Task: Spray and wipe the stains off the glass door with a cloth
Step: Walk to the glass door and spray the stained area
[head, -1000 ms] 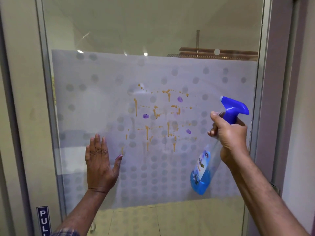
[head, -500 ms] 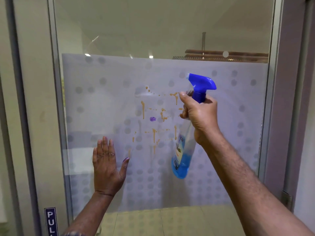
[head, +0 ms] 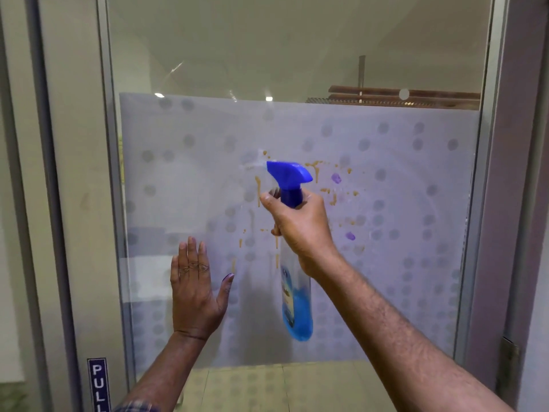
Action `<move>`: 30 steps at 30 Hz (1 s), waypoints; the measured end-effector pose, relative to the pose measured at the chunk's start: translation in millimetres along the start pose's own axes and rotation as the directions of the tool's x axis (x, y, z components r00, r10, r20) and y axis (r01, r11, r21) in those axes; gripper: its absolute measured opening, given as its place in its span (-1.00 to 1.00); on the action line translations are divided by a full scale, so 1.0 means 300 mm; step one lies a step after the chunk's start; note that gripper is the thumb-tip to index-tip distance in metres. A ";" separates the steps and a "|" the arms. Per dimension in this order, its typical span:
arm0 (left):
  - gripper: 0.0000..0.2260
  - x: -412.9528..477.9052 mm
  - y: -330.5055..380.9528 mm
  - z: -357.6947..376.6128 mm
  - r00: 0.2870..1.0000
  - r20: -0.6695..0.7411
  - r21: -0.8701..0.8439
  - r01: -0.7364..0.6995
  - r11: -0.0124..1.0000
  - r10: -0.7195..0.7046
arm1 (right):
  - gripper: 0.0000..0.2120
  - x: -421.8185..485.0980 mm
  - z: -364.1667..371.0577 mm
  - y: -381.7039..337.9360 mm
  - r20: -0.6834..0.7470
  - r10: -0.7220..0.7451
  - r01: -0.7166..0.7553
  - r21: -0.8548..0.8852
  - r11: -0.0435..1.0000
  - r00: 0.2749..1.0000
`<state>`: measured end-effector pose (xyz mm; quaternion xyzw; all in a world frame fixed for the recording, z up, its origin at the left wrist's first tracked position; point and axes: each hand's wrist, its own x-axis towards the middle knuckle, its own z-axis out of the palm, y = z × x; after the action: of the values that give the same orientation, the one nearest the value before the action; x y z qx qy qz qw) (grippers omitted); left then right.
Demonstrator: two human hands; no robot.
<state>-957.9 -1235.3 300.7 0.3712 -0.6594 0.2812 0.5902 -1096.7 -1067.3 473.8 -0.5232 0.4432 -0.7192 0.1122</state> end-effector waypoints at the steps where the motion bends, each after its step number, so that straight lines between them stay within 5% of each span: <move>1: -0.30 0.000 0.000 0.000 1.000 -0.002 -0.002 -0.001 1.000 0.001 | -0.78 -0.021 0.001 0.022 0.014 0.020 -0.019 -0.031 0.999 1.000; 9: -0.29 0.001 0.001 0.001 1.000 0.013 0.007 0.004 1.000 -0.004 | -0.77 -0.209 -0.053 0.207 0.080 0.173 -0.165 -0.100 0.981 0.982; 16: -0.30 -0.001 -0.006 0.007 1.000 0.025 -0.003 0.010 1.000 -0.010 | -0.83 -0.285 -0.178 0.309 -0.042 0.260 -0.262 -0.060 0.963 0.965; 23: -0.27 0.000 0.000 -0.012 0.997 0.071 -0.020 0.010 1.000 -0.009 | -0.92 -0.277 -0.327 0.299 -0.246 0.218 -0.218 0.025 0.976 0.945; 30: -0.27 -0.004 0.074 -0.116 0.993 0.112 -0.161 0.064 0.985 -0.046 | -0.94 -0.308 -0.429 0.235 -0.192 0.178 -0.158 0.116 0.981 0.965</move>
<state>-956.2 -1194.5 306.1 0.3539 -0.7006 0.1889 0.5901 -1188.2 -983.7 352.7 -0.4019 0.4588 -0.7775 0.1534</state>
